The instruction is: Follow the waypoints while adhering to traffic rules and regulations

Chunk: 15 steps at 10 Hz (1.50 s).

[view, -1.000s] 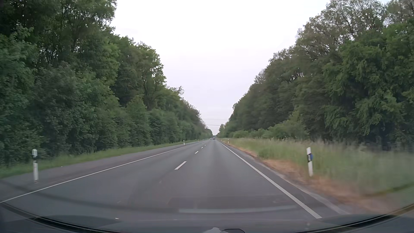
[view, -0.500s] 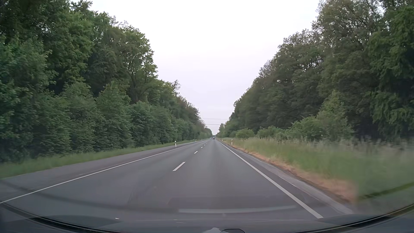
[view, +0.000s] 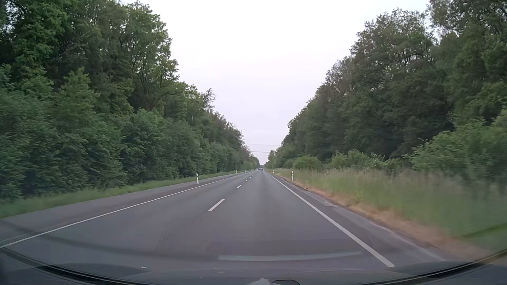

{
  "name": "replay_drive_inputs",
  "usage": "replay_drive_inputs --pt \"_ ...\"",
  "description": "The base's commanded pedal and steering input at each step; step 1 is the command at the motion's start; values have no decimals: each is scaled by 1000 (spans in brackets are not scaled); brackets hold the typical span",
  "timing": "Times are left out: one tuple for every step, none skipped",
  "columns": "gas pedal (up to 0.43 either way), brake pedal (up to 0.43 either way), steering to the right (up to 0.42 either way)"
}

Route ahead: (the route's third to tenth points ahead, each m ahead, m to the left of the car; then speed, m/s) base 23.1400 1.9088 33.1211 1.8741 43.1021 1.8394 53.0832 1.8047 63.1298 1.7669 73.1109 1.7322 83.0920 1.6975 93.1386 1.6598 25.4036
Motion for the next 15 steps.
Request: replay_drive_inputs --pt "0 0 -1" --pt "0 0 -1" --pt "0 0 -1" --pt "0 0 -1" --pt "0 0 -1" --pt "0 0 -1" --pt "0 24 -1" --pt "0 73 -1" --pt "0 104 -1" --pt "0 110 -2" --pt "0 116 -1" --pt "0 128 -2" --pt "0 116 -2" --pt "0 49 -1" --pt "0 0 -1"
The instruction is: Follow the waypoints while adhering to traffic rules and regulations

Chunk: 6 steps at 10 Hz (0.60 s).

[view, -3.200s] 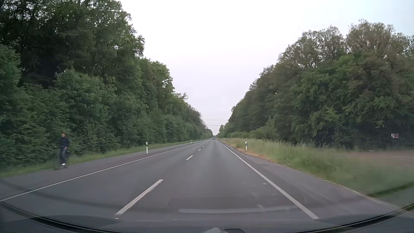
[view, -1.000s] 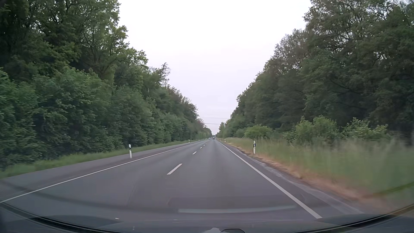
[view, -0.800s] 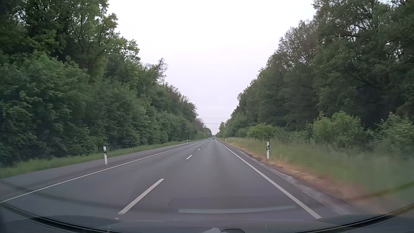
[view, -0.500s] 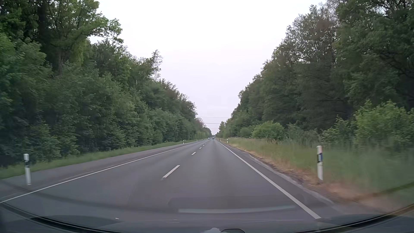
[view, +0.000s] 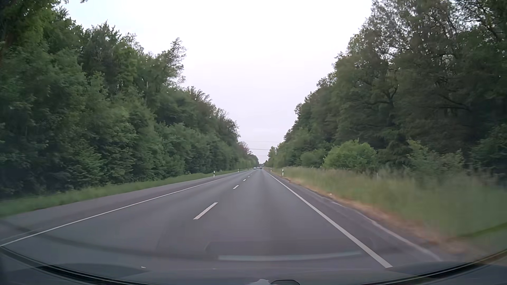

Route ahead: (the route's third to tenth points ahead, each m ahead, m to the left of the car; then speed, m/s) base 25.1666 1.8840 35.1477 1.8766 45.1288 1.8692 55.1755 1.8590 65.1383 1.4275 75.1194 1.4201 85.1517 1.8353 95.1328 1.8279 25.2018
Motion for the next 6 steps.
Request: replay_drive_inputs --pt "0 0 -1" --pt "98 0 -2" --pt "177 0 -1" --pt "189 0 -1" --pt "189 0 -1" --pt "189 0 -1"
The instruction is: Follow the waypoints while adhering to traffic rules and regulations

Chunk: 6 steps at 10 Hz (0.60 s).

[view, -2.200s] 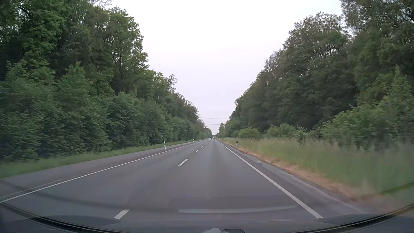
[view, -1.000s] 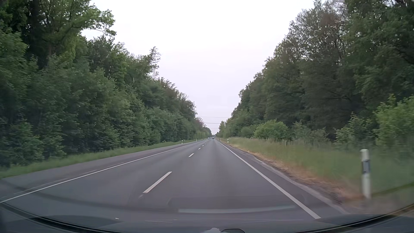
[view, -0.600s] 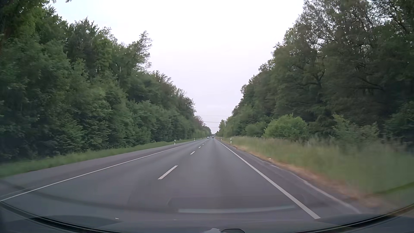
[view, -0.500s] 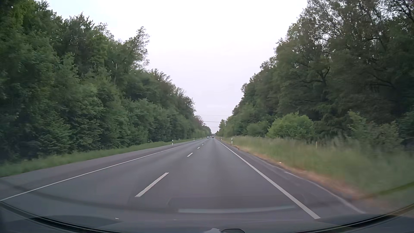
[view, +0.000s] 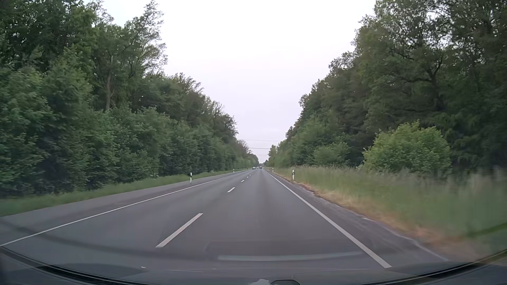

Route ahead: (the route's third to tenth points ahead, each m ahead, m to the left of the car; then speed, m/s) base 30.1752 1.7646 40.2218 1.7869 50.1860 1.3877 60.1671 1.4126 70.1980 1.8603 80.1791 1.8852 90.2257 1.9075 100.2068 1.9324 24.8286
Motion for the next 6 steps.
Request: replay_drive_inputs --pt "197 0 -1" --pt "220 0 -1" --pt "248 0 -1" --pt "260 0 -1" --pt "268 0 -2" --pt "268 0 -1"
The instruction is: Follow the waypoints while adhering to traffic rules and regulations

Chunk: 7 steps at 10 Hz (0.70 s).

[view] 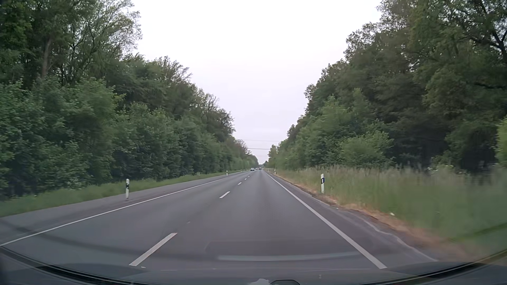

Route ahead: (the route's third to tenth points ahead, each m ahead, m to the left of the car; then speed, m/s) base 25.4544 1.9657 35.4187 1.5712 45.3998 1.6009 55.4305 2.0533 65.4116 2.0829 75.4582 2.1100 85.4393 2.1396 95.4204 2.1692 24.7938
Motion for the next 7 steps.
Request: replay_drive_inputs --pt "268 0 -1" --pt "268 0 -1" --pt "268 0 -2" --pt "268 0 -2" --pt "268 0 -1" --pt "268 0 -1" --pt "268 0 -1"
